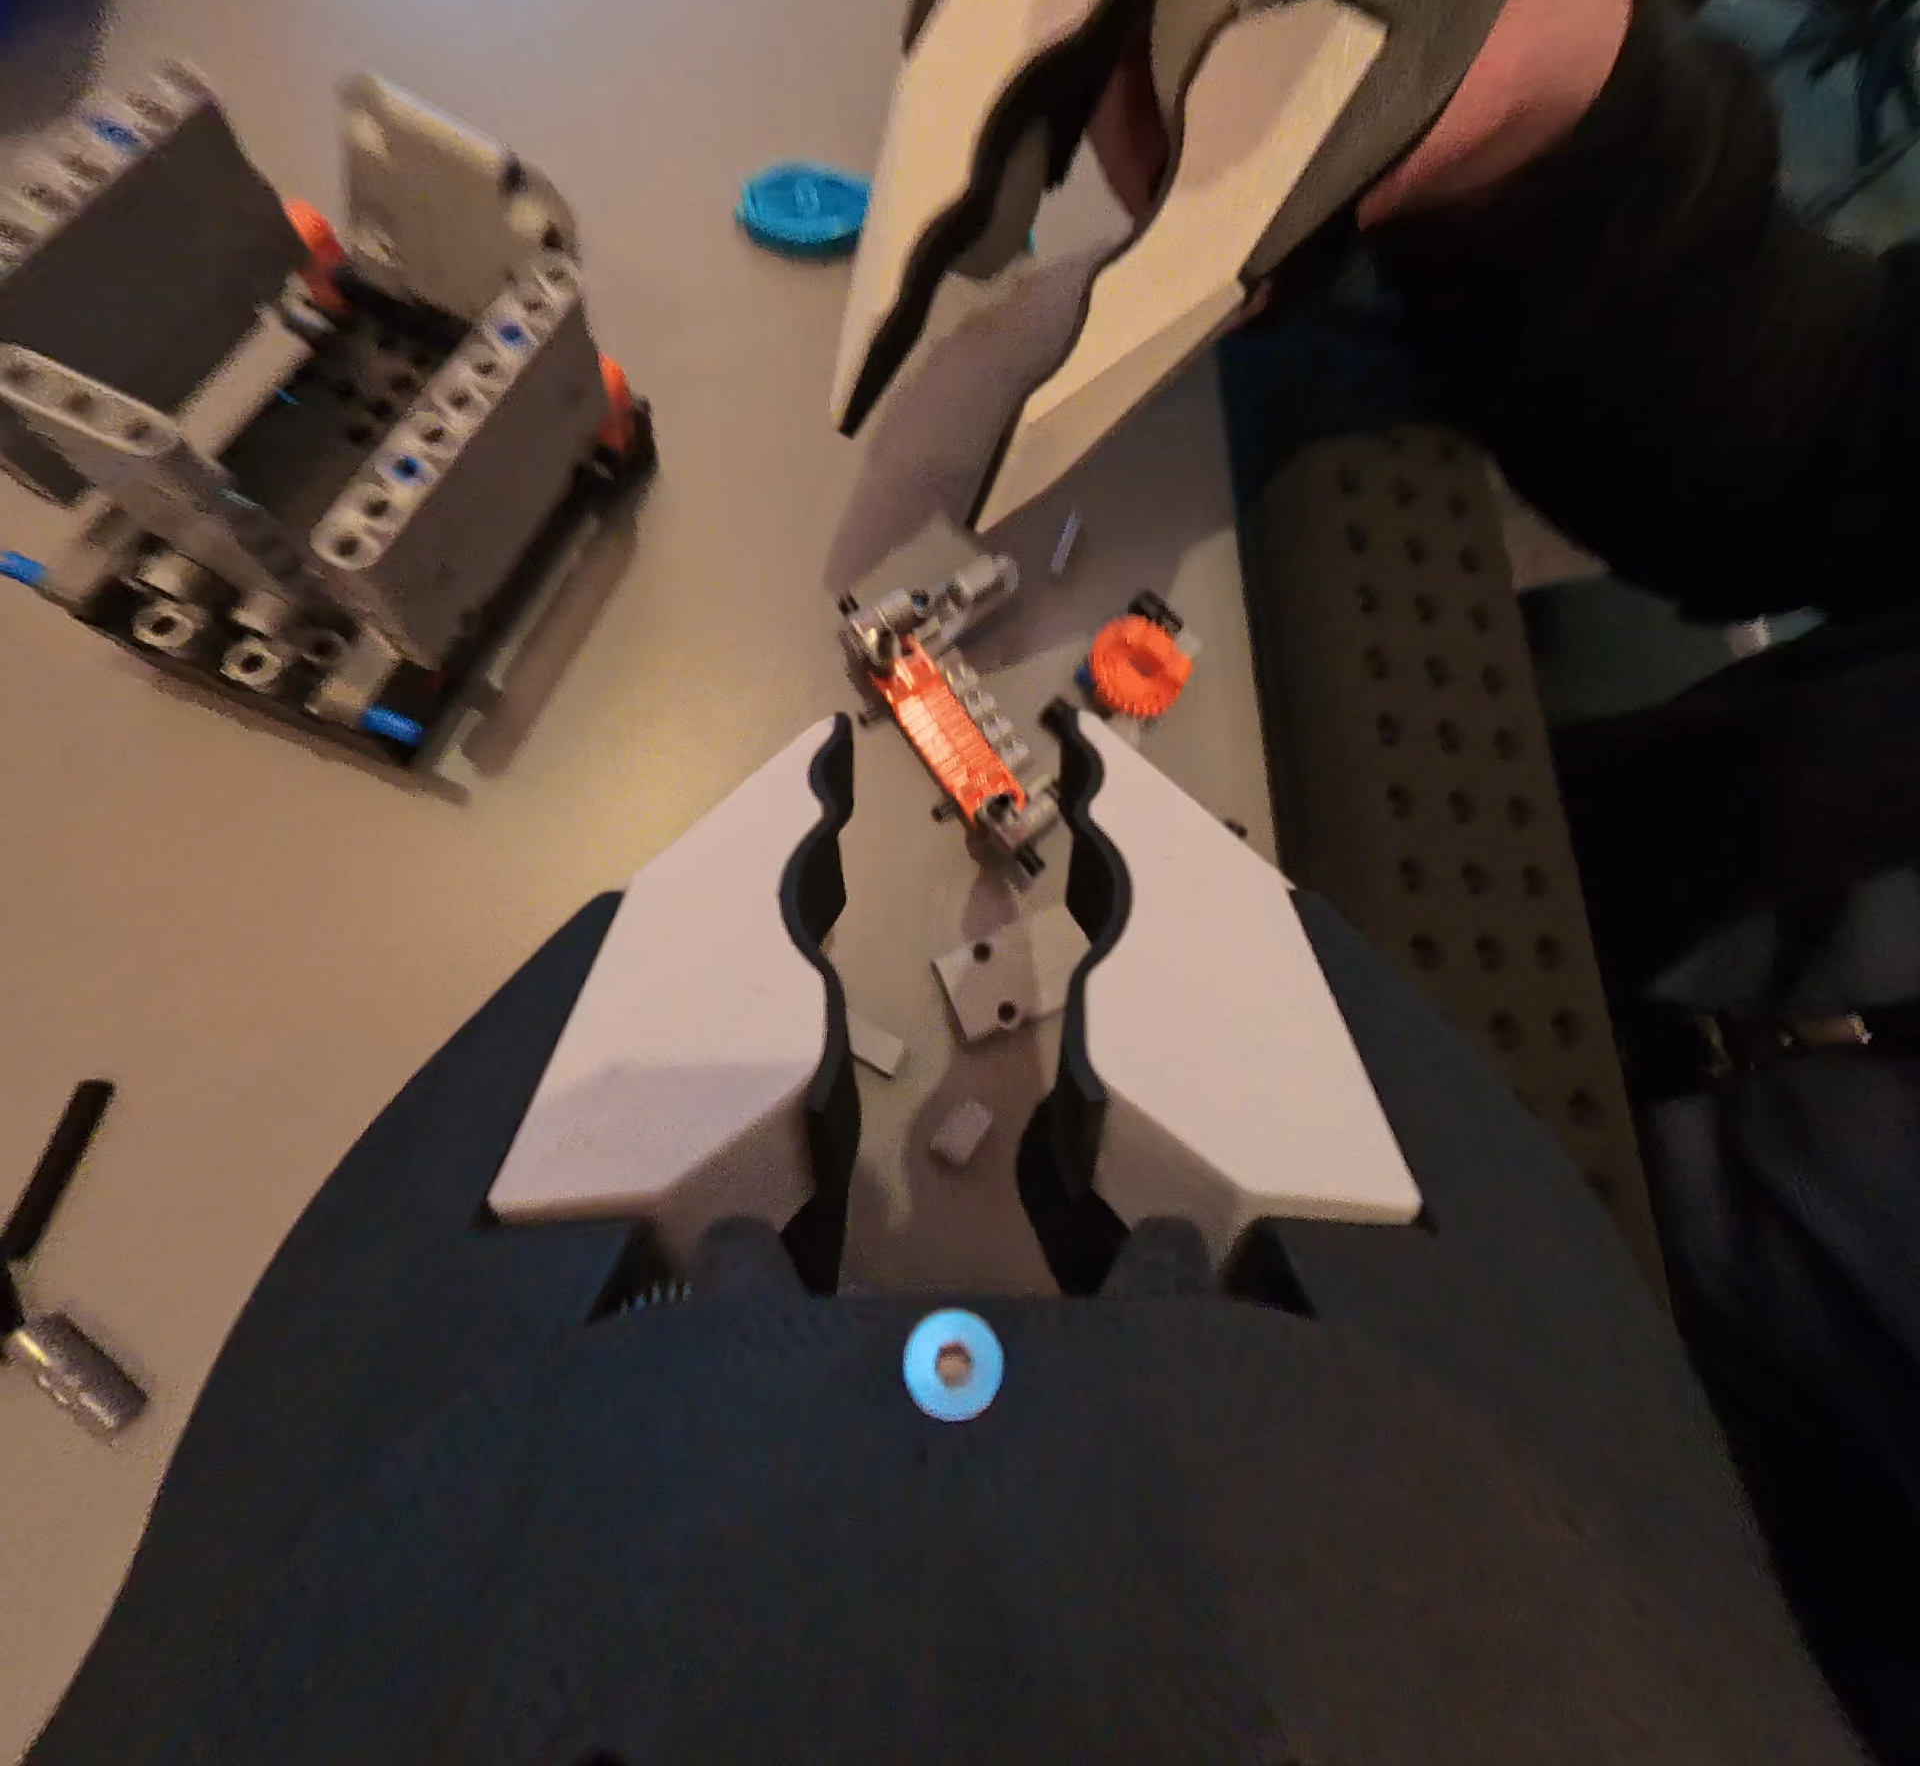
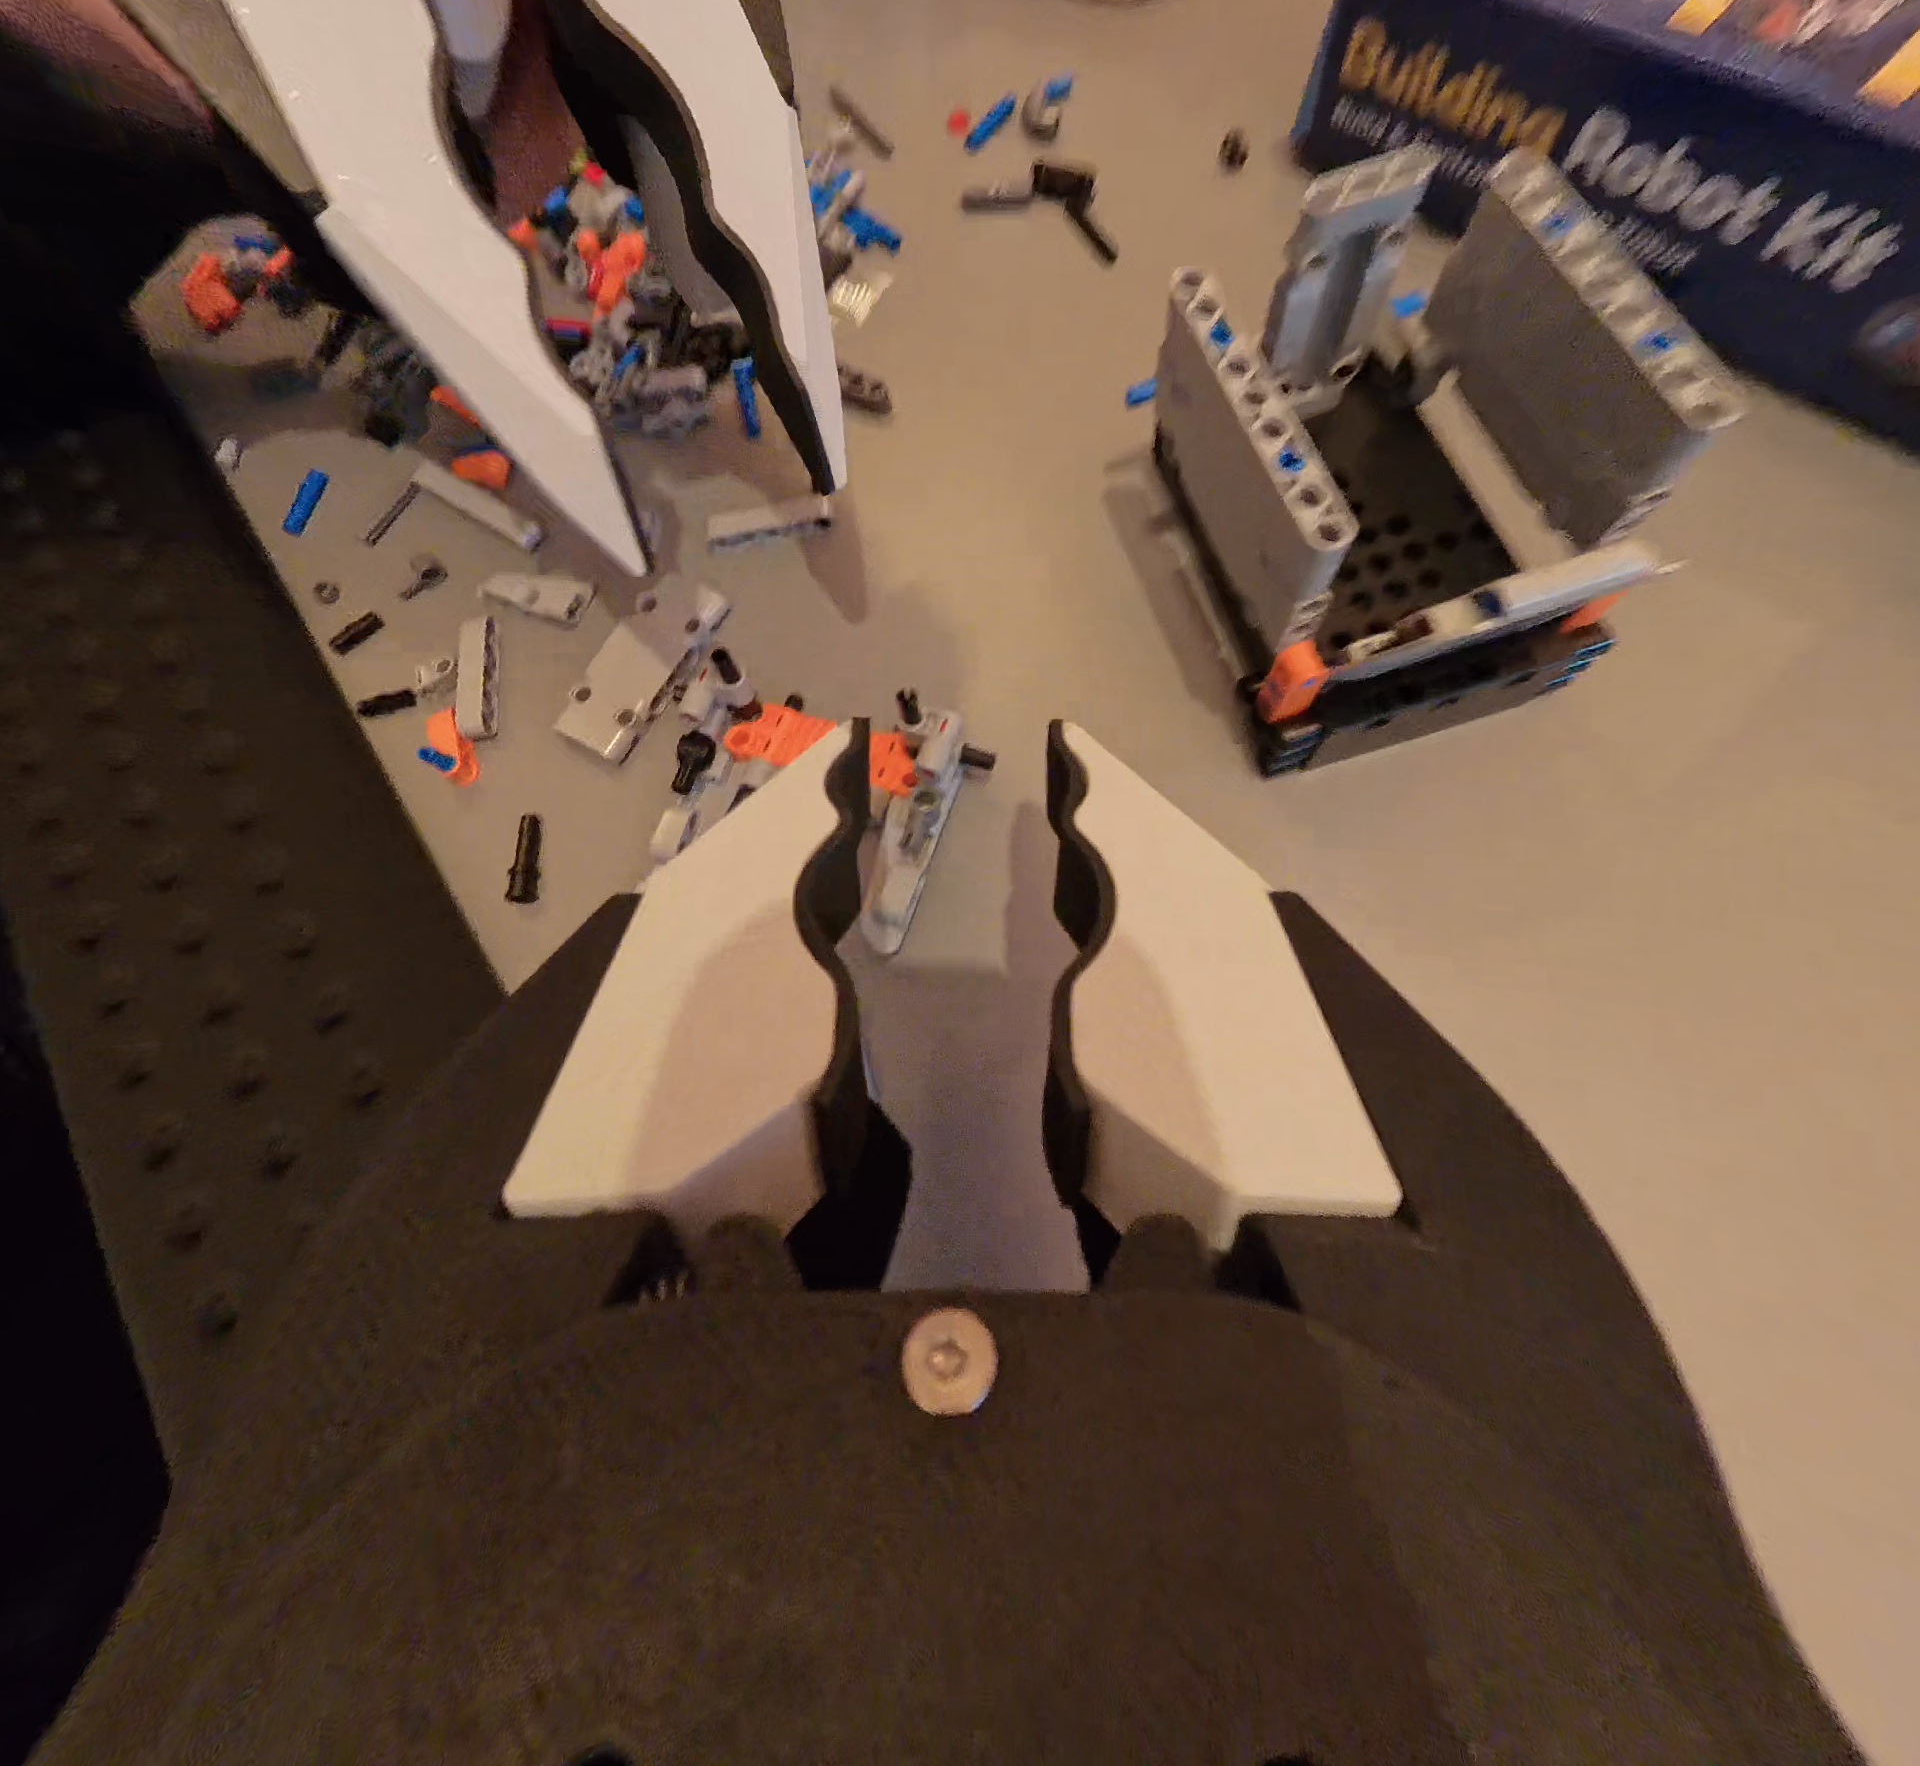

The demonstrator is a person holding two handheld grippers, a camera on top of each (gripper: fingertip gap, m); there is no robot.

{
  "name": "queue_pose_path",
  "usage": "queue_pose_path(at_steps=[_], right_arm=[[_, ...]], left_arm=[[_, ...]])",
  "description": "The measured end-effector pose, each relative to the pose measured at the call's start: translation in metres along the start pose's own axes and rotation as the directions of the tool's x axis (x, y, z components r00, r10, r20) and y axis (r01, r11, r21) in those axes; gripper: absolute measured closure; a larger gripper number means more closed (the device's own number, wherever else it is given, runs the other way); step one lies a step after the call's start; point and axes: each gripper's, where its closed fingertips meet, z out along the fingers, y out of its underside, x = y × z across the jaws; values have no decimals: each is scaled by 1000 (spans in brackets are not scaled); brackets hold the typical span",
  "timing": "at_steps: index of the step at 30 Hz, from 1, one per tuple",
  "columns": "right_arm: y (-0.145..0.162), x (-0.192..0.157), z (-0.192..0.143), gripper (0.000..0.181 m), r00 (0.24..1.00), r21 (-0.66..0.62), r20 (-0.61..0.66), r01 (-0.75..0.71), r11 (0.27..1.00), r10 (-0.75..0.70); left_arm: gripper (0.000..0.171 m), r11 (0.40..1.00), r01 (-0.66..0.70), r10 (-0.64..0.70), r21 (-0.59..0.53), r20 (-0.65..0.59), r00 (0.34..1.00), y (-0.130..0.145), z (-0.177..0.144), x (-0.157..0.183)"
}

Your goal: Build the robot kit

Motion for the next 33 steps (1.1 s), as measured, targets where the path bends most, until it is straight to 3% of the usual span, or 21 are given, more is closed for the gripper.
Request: queue_pose_path(at_steps=[4, 8, 11, 21, 23, 28, 33], right_arm=[[24, -2, 20, 144, 1000, -161, 4, -4, 987, 4], [34, -3, 33, 172, 998, -251, -31, 51, 967, -61], [32, -4, 34, 173, 996, -247, -31, 76, 966, -86], [1, 10, 16, 177, 988, -77, -124, 82, 994, -91], [-8, 13, 10, 176, 985, -18, -151, 86, 996, -88], [-36, 24, -15, 176, 973, 176, -230, 71, 982, -29], [-56, 22, -31, 176, 958, 302, -286, 103, 948, -13]], left_arm=[[125, 980, 15, -5, -197, 55, 998, 38, 22, 2], [125, 977, 41, -39, -211, 12, 999, 46, 33, 8], [127, 982, 49, -48, -182, 11, 999, 42, 32, 6], [127, 995, 100, -100, 2, 9, 995, 17, 13, -6], [123, 990, 108, -109, 86, 6, 994, 6, 8, -10], [112, 946, 179, -153, 270, -117, 981, -16, 1, -11], [110, 936, 170, -123, 309, -168, 978, -26, 5, 1]])
